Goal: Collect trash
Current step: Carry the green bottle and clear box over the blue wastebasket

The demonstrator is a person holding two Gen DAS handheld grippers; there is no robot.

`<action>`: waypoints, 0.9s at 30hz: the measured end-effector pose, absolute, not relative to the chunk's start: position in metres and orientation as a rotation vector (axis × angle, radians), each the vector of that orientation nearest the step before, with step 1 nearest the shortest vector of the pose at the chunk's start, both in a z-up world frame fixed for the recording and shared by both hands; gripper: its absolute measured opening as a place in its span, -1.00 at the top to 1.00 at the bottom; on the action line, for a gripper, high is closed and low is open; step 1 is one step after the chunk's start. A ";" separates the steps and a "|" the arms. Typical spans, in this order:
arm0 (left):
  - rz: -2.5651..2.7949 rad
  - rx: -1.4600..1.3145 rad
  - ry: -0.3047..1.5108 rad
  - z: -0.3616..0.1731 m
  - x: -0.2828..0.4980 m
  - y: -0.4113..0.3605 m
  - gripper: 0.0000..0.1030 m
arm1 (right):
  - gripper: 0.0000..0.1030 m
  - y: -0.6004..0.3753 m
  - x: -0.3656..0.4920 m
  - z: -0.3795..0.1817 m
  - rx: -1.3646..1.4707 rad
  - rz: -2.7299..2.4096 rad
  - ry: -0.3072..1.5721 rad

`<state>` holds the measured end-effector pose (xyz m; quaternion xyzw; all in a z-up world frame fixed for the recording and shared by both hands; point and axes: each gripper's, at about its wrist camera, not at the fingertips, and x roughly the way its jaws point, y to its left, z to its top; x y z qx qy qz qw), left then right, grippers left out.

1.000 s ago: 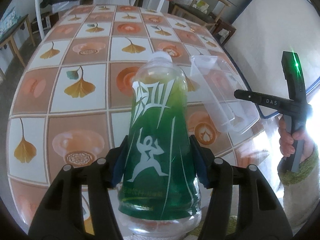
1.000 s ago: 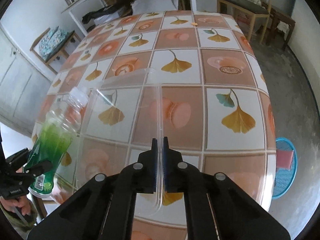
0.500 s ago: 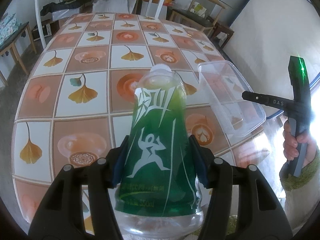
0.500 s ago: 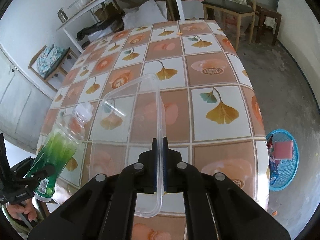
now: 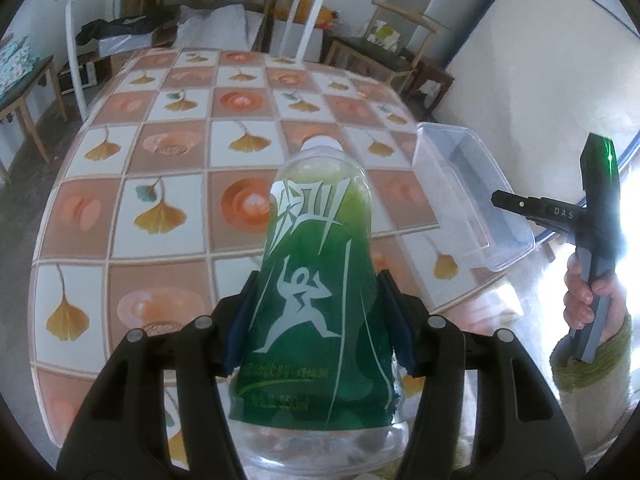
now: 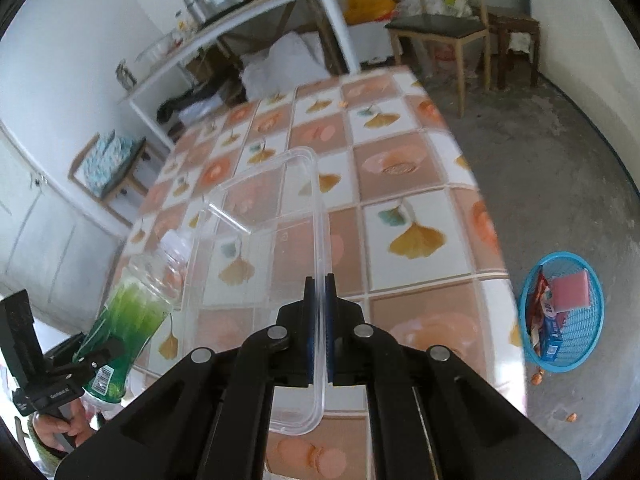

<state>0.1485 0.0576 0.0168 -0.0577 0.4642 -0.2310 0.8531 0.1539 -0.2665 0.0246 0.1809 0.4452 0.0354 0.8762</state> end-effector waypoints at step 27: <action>-1.117 -0.008 1.157 0.037 0.183 -0.260 -0.07 | 0.92 -0.568 -0.055 -0.099 0.663 -0.770 0.923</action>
